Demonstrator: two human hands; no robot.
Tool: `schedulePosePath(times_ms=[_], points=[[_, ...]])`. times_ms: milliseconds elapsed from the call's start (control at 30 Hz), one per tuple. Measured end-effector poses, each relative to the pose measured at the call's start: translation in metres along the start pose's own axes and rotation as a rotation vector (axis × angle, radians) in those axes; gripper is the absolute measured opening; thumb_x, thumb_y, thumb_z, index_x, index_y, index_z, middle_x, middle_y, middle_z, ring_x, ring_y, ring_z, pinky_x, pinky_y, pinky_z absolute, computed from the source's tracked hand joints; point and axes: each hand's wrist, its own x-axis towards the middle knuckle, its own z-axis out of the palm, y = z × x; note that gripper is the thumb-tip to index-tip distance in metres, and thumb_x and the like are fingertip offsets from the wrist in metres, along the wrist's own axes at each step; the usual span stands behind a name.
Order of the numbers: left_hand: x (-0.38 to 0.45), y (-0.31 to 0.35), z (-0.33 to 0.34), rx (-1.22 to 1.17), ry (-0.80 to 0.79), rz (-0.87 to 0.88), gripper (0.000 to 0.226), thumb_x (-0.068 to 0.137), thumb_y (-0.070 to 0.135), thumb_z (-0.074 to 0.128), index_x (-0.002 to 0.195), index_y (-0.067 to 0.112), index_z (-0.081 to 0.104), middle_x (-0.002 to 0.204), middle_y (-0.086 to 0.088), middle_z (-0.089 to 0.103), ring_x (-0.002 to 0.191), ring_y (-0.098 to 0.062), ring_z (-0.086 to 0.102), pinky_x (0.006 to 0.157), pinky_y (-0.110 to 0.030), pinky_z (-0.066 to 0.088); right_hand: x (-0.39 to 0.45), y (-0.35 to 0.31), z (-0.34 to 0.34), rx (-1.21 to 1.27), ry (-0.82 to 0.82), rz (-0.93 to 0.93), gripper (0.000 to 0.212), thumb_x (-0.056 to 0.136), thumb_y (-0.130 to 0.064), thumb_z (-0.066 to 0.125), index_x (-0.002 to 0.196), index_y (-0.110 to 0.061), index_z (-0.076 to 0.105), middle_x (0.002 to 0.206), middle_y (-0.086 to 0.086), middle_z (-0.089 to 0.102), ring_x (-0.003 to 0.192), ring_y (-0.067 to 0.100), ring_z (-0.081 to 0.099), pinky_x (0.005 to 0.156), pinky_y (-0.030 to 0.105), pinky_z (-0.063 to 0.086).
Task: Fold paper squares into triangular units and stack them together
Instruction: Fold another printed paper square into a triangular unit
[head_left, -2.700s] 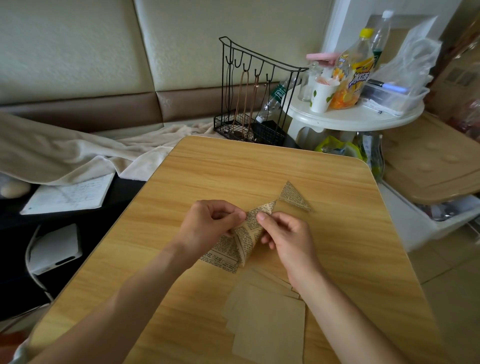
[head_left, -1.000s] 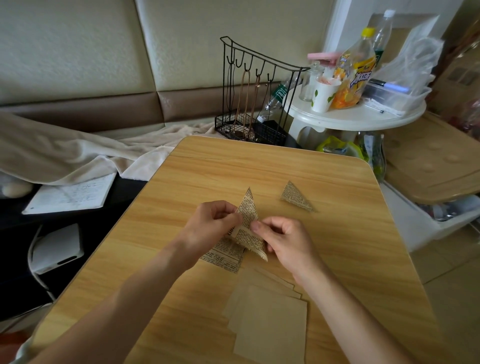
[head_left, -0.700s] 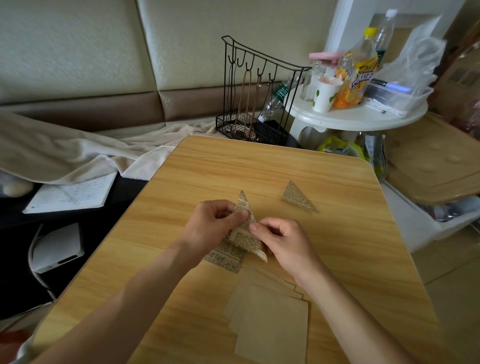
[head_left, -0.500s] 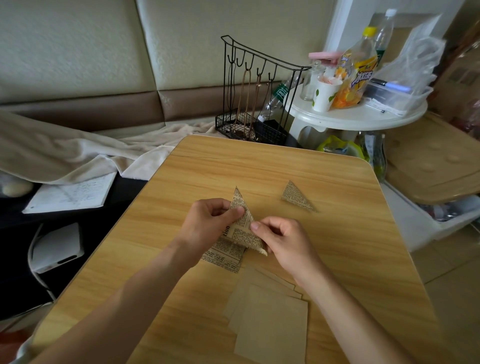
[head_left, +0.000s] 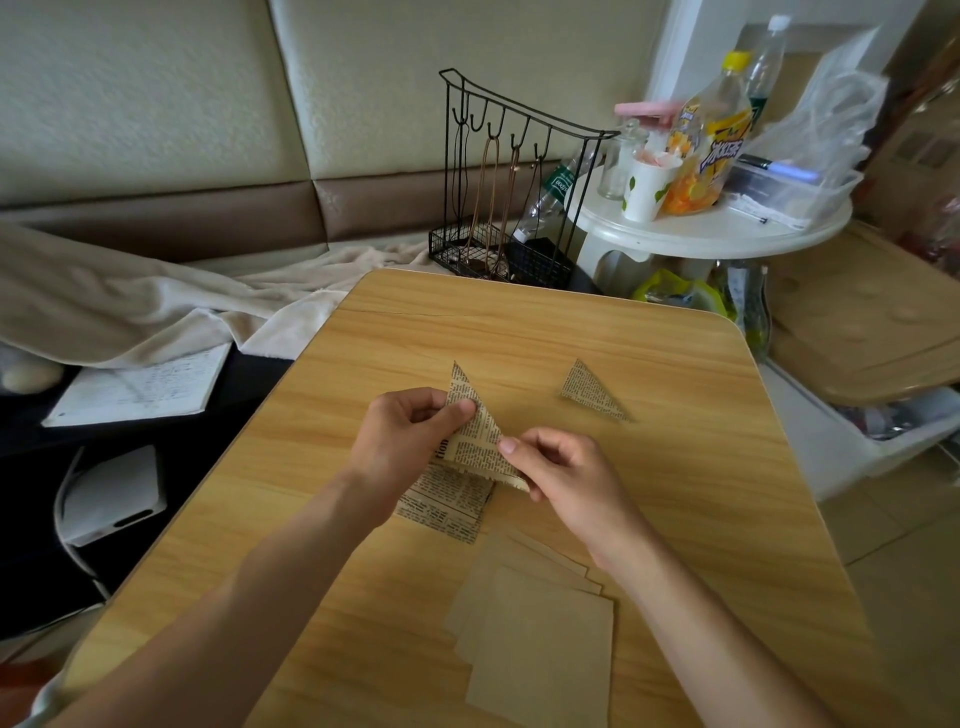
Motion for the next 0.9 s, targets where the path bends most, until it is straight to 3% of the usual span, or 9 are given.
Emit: schedulePosePath(times_ms=[233,367,433,500,767,900], points=[[-0.0008,-0.0008,0.0013,-0.006,0.0,0.017,0.03,0.093,0.023,0.074,0.092,-0.006,0.071,0.096,-0.034,0.069,0.078,-0.028,0.064,0.078,-0.043,0.051,0.0022,0.0035,0.0009,-0.018,0.023,-0.003,0.027,0.097,-0.04,0.07,0.076,-0.022,0.069,0.062,-0.001,0.052,0.06,0.015,0.049,0.064,0.036,0.04],[0.0002,-0.0003,-0.0001,-0.016,0.02,0.029,0.028,0.094,0.023,0.074,0.09,-0.005,0.072,0.092,-0.028,0.073,0.075,-0.025,0.067,0.074,-0.037,0.055,0.0014,0.0028,-0.0005,-0.013,0.009,-0.013,0.032,0.094,-0.049,0.069,0.081,-0.019,0.071,0.059,0.0,0.056,0.059,0.013,0.048,0.063,0.034,0.039],[0.0011,0.0,-0.0016,-0.017,0.039,0.038,0.028,0.093,0.023,0.074,0.09,-0.005,0.072,0.09,-0.025,0.074,0.072,-0.022,0.068,0.068,-0.031,0.056,0.0014,0.0015,-0.0004,0.007,-0.003,-0.009,0.028,0.095,-0.045,0.07,0.081,-0.021,0.071,0.066,0.009,0.066,0.06,0.015,0.048,0.063,0.035,0.039],[0.0017,-0.0002,-0.002,-0.021,0.047,0.037,0.029,0.093,0.023,0.074,0.09,-0.006,0.071,0.089,-0.025,0.074,0.072,-0.022,0.068,0.065,-0.029,0.055,0.0018,0.0005,0.0008,0.028,0.009,-0.002,0.024,0.098,-0.035,0.07,0.077,-0.024,0.072,0.069,0.006,0.071,0.059,0.013,0.049,0.062,0.034,0.039],[0.0039,-0.0006,-0.0039,-0.037,0.082,0.027,0.021,0.092,0.025,0.076,0.086,0.005,0.075,0.079,-0.011,0.076,0.069,-0.016,0.07,0.062,-0.023,0.056,-0.0004,-0.0034,-0.0002,0.054,0.019,0.025,0.021,0.098,-0.03,0.07,0.082,-0.016,0.073,0.072,0.0,0.072,0.061,0.014,0.049,0.063,0.037,0.04],[0.0039,0.0001,-0.0044,-0.04,0.093,0.027,0.023,0.091,0.025,0.076,0.087,0.002,0.074,0.076,-0.007,0.075,0.066,-0.013,0.069,0.059,-0.021,0.054,-0.0011,-0.0049,-0.0003,0.048,0.009,0.021,0.022,0.099,-0.028,0.069,0.082,-0.014,0.072,0.071,-0.001,0.071,0.061,0.013,0.049,0.062,0.032,0.042]])
